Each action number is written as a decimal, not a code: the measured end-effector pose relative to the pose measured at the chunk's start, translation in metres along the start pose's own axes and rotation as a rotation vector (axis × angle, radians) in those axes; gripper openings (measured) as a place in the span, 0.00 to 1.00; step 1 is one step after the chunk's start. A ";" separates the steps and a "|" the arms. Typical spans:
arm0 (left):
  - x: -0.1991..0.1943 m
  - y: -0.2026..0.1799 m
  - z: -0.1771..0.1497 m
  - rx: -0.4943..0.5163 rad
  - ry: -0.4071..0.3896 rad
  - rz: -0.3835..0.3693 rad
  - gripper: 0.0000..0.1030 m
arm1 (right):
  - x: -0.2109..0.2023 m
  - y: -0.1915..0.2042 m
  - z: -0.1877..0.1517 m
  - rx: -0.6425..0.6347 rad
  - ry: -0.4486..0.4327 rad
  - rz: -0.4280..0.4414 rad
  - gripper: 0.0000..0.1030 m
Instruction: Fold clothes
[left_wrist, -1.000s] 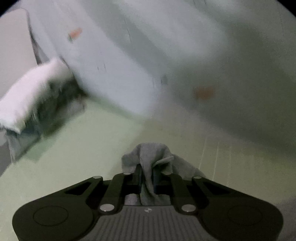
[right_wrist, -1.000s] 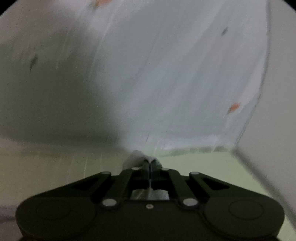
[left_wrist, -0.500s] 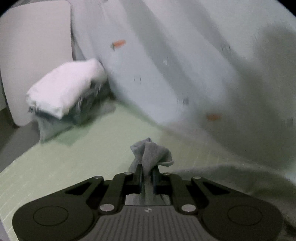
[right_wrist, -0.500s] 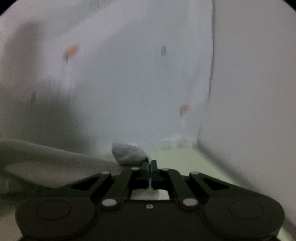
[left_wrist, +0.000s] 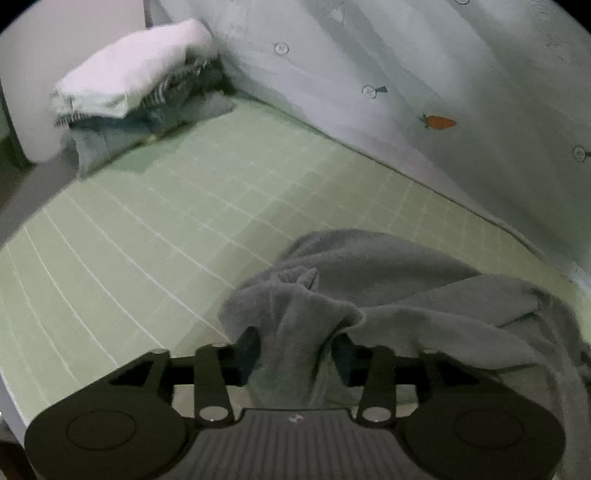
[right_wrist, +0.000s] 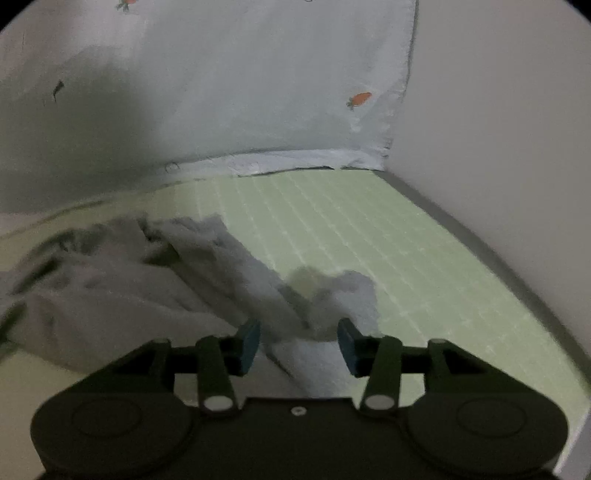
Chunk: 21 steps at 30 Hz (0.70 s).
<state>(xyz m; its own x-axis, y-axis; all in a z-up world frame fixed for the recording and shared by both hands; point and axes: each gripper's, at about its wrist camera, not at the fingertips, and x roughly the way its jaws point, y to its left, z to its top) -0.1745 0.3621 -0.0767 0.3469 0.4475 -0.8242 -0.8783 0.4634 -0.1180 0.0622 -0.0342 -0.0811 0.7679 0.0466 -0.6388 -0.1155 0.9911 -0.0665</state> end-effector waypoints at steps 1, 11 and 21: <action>0.003 -0.001 -0.003 -0.001 0.009 -0.005 0.59 | 0.003 0.006 0.001 -0.002 0.000 0.016 0.57; 0.042 0.015 -0.020 -0.009 0.111 0.118 0.69 | 0.036 0.085 -0.006 -0.163 0.061 0.170 0.78; 0.058 0.024 -0.025 -0.027 0.153 0.059 0.21 | 0.065 0.158 -0.006 -0.362 0.111 0.303 0.24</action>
<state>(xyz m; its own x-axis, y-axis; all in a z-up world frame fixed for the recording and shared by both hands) -0.1834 0.3798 -0.1417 0.2424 0.3504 -0.9047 -0.9049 0.4180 -0.0806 0.0901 0.1250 -0.1374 0.5966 0.2931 -0.7471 -0.5503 0.8270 -0.1150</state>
